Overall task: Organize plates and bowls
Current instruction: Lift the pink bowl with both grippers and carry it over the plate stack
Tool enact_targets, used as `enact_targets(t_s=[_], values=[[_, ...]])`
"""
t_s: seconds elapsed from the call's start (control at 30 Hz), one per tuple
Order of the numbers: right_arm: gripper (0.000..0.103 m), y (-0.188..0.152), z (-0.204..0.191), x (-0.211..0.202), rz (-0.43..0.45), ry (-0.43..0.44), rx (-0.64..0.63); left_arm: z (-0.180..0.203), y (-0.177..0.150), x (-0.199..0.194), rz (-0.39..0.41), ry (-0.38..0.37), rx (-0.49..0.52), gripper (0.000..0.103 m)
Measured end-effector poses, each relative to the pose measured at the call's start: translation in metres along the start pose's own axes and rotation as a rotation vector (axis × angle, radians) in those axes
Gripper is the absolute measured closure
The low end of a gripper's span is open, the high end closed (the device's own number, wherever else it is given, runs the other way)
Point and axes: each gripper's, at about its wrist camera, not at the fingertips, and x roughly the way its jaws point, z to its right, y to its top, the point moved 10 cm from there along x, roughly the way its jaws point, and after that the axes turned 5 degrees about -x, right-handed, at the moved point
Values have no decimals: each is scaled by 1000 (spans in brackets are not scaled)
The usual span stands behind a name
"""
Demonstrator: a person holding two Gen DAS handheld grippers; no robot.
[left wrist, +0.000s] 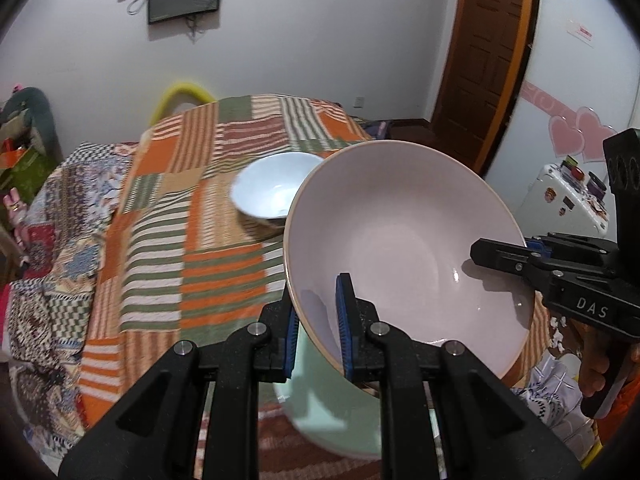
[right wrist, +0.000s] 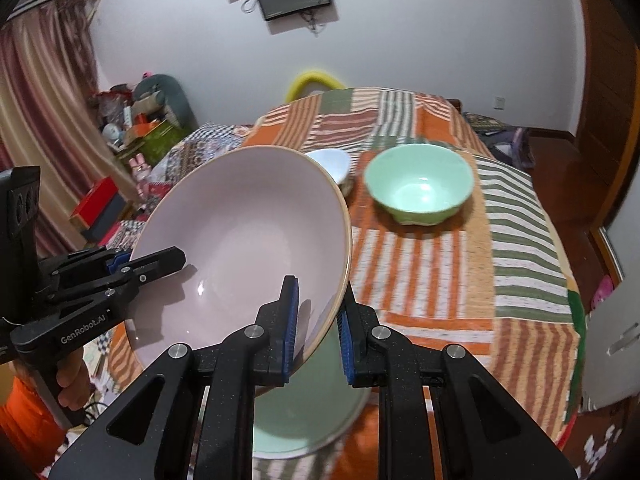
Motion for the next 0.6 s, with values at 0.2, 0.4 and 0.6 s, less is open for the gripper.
enact_targets(t_s=[0.2, 0.4, 0.6], values=[[86, 3, -33, 12, -10, 38, -52, -34, -12, -20, 18, 55, -36, 86], [86, 2, -67, 28, -30, 80, -102, -71, -25, -35, 25, 101, -81, 86], [86, -1, -98, 45, -60, 118, -146, -106, -40, -44, 23, 140, -123, 86]])
